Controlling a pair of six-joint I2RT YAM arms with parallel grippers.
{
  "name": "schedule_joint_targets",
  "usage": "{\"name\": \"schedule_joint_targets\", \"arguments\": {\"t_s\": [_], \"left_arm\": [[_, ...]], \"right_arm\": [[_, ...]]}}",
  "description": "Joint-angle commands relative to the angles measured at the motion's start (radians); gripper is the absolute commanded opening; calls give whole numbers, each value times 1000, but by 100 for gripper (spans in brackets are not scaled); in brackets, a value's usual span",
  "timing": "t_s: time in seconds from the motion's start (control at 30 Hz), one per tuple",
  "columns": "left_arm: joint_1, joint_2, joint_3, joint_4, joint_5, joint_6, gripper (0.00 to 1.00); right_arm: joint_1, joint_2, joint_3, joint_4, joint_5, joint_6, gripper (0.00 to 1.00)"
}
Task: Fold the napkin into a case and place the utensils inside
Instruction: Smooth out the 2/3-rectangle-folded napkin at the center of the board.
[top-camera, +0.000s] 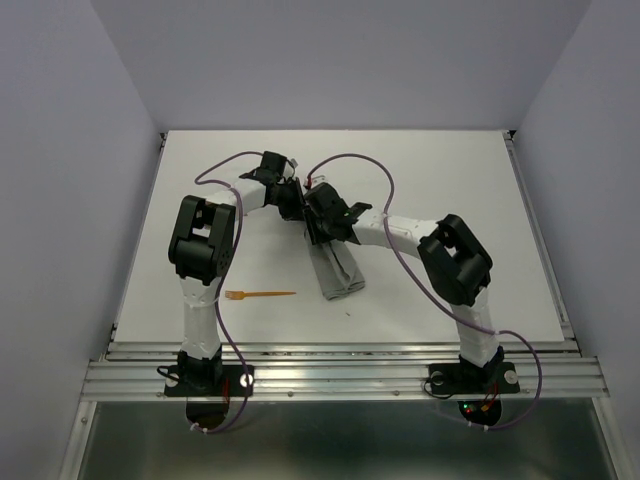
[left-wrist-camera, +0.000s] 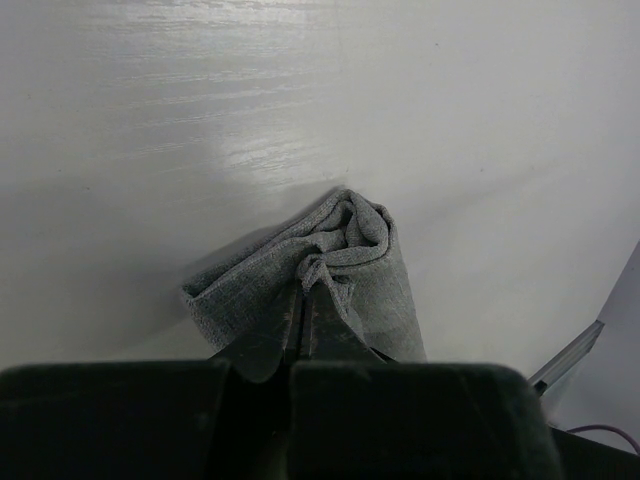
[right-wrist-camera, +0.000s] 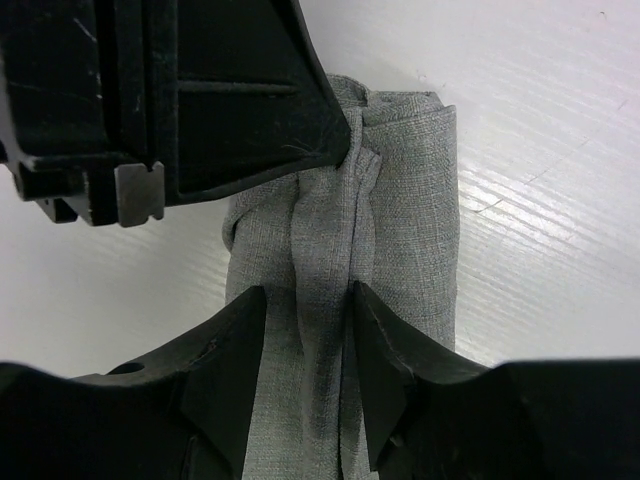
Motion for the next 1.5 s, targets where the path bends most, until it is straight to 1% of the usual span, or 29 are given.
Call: {"name": "schedule_joint_targets", "arguments": {"t_s": [0.0,0.1,0.27,0.6,0.9,1.03,1.07,1.17,1.4,1.47], "left_arm": [[7,-30,-25,-5,0,21,0],[5,-31,-30,-2,1,20,0],[7,-36,-31,-2,1,20,0],[7,-40,-30,-3,4,23,0],[7,-40,-28,-8,1,27,0],[7,-43,-27,-6,4,27,0],[5,-43,-27,-8,4,27,0],[7,-43,-24,-9,4,27,0],[7,-45,-24,-14,7,29,0],[7,-47,-24,-14,7,29,0]], "right_arm": [[-5,-8,42,21,37,11,47],[-14,-10,42,26,57,20,50],[-24,11,68,27,51,23,50],[-51,77,145,29,-15,22,49],[-60,120,167,29,-56,40,50],[-60,124,159,38,-76,43,46],[-60,122,154,44,-82,43,41],[-60,114,133,64,-98,42,34],[-60,104,104,80,-56,37,34],[-60,91,79,103,-41,39,36]]}}
